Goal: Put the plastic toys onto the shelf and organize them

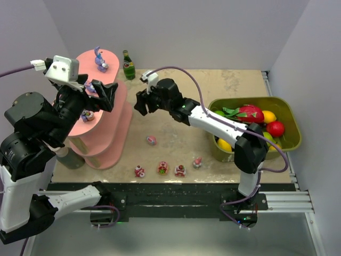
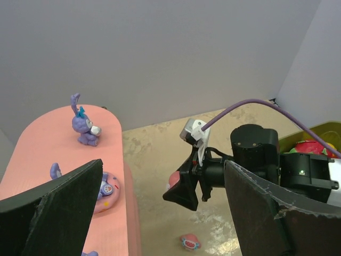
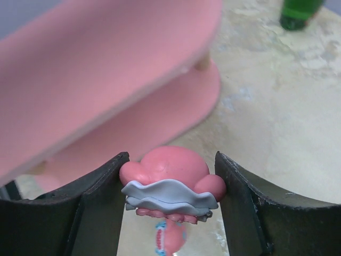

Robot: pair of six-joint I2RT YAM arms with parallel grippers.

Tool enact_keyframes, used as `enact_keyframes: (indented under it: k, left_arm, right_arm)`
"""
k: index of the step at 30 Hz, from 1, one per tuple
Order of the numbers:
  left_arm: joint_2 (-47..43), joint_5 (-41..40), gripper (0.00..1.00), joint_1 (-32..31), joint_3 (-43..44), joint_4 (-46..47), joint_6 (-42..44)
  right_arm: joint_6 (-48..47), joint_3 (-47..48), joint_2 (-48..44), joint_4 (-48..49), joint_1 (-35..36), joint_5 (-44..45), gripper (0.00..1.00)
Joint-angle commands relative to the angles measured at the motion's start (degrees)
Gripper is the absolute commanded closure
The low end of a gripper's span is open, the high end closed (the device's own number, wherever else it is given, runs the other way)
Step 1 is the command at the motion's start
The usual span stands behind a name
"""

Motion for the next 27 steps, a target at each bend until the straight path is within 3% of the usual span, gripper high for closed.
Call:
enact_keyframes:
  k: [1,12,27]
  left_arm:
    - [-0.17,-0.44,0.01,0.16,2.06,0.54,0.70]
    - [0.27,-0.44,0.00,0.25,3.47,-0.16,-0.10]
    - [0.36,-0.97,0.00,0.16,3.47,-0.69,0.61]
  right_arm:
    - [-2.47,7.91,-2.17,-9.28,4.85,-5.18,0.87]
    - [-1.68,17.76,0.55,-14.48,14.96,-3.43,0.87]
    - [-0.36,13.37,5.30,-4.29,20.14,3.78,0.88]
